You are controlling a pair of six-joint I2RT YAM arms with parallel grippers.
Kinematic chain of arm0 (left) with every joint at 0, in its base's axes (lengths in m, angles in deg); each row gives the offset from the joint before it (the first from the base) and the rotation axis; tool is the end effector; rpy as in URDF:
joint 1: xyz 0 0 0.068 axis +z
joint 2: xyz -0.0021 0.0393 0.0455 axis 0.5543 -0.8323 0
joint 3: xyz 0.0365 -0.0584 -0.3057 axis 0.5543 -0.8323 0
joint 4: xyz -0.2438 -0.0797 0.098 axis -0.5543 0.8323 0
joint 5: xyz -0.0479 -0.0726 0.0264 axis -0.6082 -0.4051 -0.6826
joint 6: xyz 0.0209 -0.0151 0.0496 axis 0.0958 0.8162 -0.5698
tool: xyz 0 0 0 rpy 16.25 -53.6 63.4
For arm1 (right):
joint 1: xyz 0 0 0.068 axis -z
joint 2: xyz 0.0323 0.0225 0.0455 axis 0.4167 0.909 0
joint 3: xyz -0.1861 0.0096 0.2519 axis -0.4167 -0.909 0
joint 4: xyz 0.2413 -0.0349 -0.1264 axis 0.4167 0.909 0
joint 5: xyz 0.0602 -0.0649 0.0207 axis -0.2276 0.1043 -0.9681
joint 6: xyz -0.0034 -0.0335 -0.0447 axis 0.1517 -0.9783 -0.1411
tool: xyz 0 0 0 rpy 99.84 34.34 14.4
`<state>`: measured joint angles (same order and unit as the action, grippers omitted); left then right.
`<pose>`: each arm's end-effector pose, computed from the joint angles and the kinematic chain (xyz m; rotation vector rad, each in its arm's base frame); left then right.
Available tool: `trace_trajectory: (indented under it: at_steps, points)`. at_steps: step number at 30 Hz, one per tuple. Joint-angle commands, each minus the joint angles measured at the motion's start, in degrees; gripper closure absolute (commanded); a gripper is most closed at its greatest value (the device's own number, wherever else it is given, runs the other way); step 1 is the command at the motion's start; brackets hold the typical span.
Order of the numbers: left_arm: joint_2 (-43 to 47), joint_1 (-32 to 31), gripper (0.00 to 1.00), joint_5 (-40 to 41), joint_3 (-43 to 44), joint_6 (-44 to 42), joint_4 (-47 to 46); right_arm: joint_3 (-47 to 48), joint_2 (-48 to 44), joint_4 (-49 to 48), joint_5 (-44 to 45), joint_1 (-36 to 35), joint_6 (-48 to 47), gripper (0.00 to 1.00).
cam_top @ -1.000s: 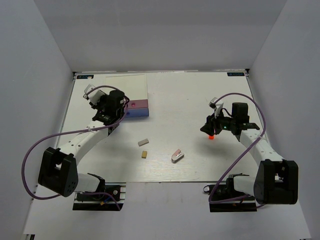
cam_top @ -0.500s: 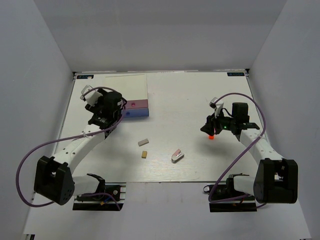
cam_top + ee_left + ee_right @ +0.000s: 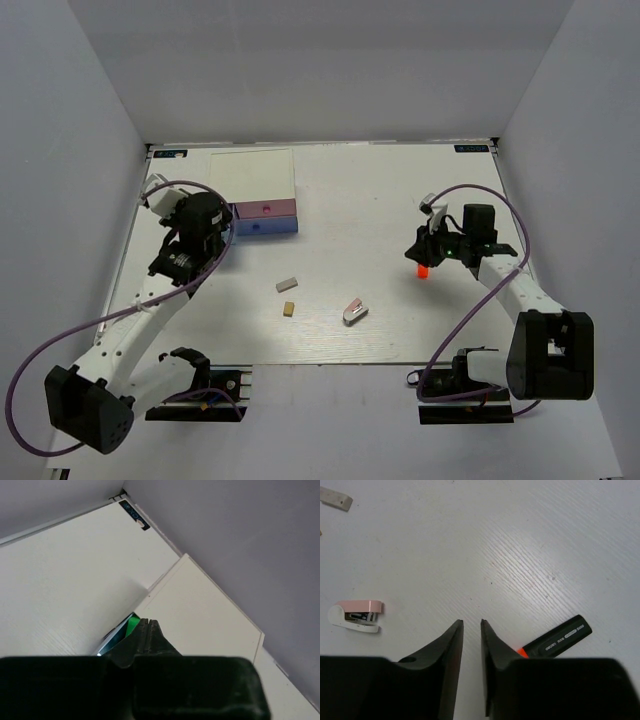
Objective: Sort the stationery into containers
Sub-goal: Pick up the pen from the center of the board.
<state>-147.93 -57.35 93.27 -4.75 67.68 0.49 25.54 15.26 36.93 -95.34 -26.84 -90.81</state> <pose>0.2090 -0.0574 0.3669 -0.9046 1.5238 0.0456 0.2488 0.0342 0.2512 -0.8129 1.9974 0.5754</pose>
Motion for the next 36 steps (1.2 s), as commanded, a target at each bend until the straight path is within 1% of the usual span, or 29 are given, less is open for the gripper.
trace_trajectory:
  at_steps: [1,2,3,4,5,6,7,8,10,11,12,13,16,19,25,26,31,36]
  points:
    - [2.0,0.4,1.00,-2.6,-1.6,2.3,8.3,2.3,2.6,0.1,3.0,0.5,3.1,0.76]
    - [2.7,0.4,1.00,-3.3,-2.7,2.8,9.0,2.6,3.4,0.0,3.9,0.5,4.4,0.76]
    - [3.5,0.4,1.00,-4.0,-3.3,3.5,9.6,2.9,3.7,-0.1,7.6,0.6,5.5,0.76]
    - [4.3,0.4,1.00,-4.0,-4.0,4.2,10.2,2.9,3.7,-1.0,9.0,0.5,6.1,0.76]
    - [6.3,0.4,0.84,-4.5,-5.4,4.7,10.7,2.9,3.7,-0.8,10.4,0.5,7.8,0.69]
    - [7.4,0.4,0.73,-4.5,-6.1,4.7,10.7,2.9,3.8,-1.2,13.3,0.5,8.3,0.67]
    - [8.5,0.4,0.63,-5.1,-7.4,4.7,11.2,2.9,3.7,-1.7,15.6,0.5,9.3,0.62]
    - [9.5,0.4,0.50,-5.1,-8.1,5.2,11.7,2.9,3.7,-1.8,17.6,0.4,9.7,0.59]
    - [12.4,0.4,0.42,-5.6,-9.2,5.2,12.5,3.2,3.7,-2.3,20.3,0.4,10.7,0.56]
    - [13.2,0.4,0.40,-6.3,-10.2,5.7,13.7,3.3,3.9,-2.5,22.0,0.5,11.1,0.52]
    - [14.0,0.4,0.38,-7.2,-10.2,5.7,13.7,3.3,4.1,-3.1,23.0,0.4,11.4,0.50]
    - [15.4,0.4,0.37,-7.2,-11.0,5.7,14.3,3.6,4.2,-3.0,25.6,0.2,12.1,0.50]
    - [16.9,0.4,0.35,-9.3,-12.3,6.3,16.3,4.5,6.0,-2.9,28.5,0.1,13.1,0.49]
    - [18.5,-0.1,0.34,-10.5,-13.3,8.8,18.9,5.8,9.8,-1.6,32.2,0.0,14.4,0.48]
    - [22.4,-0.1,0.33,-12.4,-16.9,12.2,21.3,5.6,13.5,-2.7,32.4,-0.5,15.6,0.48]
    - [23.1,-0.1,0.33,-12.4,-16.9,12.8,21.3,6.4,14.4,-2.6,32.4,-0.5,16.4,0.46]
    - [23.7,-0.1,0.33,-12.4,-17.4,13.4,23.6,8.2,17.3,-2.7,31.6,-1.2,18.9,0.46]
    - [24.3,-0.1,0.31,-12.4,-17.9,13.9,24.1,8.7,20.0,-2.4,31.6,-2.2,19.5,0.46]
